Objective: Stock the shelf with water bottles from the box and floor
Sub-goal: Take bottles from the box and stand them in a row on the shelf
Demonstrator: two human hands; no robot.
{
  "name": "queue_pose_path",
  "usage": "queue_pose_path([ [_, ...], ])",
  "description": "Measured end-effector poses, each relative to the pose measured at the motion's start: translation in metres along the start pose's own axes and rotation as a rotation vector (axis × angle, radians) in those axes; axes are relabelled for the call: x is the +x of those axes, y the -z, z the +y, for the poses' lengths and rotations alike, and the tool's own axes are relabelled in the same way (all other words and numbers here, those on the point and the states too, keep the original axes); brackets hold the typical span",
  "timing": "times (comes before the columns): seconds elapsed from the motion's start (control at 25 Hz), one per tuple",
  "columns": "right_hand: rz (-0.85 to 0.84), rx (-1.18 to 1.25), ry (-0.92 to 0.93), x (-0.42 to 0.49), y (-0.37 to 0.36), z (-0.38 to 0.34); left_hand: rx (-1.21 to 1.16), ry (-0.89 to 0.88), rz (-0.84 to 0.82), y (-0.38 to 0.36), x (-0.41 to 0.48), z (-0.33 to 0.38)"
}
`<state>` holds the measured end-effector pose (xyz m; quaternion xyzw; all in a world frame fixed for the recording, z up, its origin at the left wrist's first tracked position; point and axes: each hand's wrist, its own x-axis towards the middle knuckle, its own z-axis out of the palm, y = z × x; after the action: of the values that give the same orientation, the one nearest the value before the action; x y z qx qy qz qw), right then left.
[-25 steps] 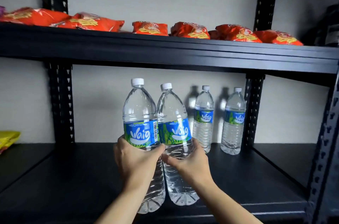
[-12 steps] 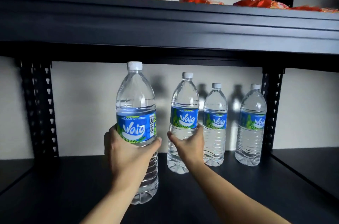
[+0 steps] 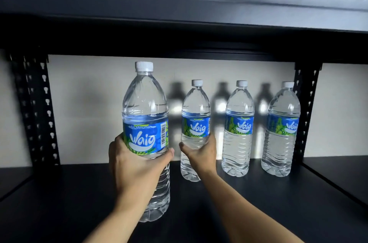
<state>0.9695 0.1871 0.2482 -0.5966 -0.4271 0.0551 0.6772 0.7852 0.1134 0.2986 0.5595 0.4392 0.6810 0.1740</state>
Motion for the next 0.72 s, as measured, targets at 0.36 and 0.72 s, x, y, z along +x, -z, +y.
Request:
queue_pose_path([
  [0.36,0.051,-0.027,0.001,0.009,-0.015,0.013,0.017,-0.012,0.026,0.004,0.005,-0.002],
  [0.72,0.037,-0.067,0.038,0.012,-0.017,0.015,0.034,-0.002,0.041,-0.003,0.003,0.001],
])
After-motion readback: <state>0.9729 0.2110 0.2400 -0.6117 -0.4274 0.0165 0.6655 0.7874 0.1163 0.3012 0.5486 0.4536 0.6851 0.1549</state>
